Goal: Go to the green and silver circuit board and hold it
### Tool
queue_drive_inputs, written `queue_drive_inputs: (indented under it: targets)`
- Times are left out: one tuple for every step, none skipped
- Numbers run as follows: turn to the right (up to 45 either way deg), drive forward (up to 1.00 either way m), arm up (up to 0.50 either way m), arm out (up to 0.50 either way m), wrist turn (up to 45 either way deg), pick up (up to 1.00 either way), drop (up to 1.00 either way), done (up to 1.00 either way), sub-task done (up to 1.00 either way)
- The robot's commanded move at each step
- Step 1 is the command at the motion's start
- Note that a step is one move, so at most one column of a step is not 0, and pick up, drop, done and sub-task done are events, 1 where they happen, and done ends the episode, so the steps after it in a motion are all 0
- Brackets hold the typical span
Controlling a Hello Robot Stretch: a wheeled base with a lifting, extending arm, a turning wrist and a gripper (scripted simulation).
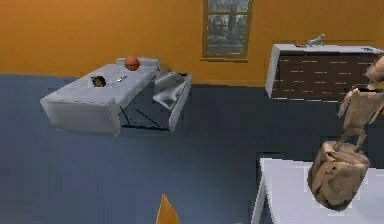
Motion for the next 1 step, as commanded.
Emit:
queue_drive_inputs:
  targets:
    - [0.0, 0.0, 0.0, 0.26, 0.0, 0.0, 0.0, 0.0, 0.0]
